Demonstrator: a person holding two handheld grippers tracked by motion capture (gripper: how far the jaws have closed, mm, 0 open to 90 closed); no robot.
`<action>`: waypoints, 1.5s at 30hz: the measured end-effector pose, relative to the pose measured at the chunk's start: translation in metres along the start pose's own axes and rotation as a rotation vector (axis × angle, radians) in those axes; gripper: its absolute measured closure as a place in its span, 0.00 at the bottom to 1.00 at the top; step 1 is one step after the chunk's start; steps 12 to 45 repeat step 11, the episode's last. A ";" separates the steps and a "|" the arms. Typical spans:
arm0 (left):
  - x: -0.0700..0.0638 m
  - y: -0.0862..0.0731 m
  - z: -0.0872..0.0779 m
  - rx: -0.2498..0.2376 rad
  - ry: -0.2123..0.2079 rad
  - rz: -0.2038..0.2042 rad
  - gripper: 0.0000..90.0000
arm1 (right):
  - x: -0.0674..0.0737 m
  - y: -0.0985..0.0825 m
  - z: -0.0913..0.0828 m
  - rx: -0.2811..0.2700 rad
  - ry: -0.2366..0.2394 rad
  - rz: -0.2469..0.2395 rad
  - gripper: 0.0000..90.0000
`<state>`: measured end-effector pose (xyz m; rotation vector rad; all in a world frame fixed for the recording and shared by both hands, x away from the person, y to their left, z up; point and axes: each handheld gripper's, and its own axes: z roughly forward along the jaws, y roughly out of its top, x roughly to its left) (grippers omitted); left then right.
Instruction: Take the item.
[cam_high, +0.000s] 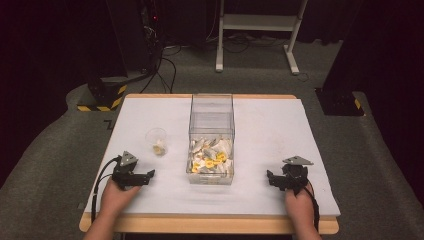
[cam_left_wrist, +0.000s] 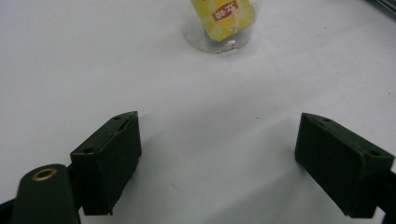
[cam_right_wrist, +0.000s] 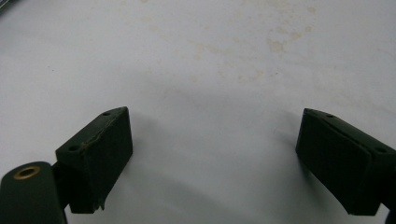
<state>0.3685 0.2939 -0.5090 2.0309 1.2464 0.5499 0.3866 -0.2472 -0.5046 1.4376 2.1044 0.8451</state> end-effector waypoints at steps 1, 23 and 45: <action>0.000 0.000 0.000 0.001 0.000 -0.001 0.17 | 0.000 0.000 0.000 0.000 0.000 0.000 0.12; 0.000 0.000 0.000 0.003 0.000 0.001 0.17 | 0.000 0.000 0.000 0.000 -0.001 0.001 0.12; 0.000 0.000 0.000 0.003 0.000 0.001 0.17 | 0.000 0.000 0.000 0.000 -0.001 0.001 0.12</action>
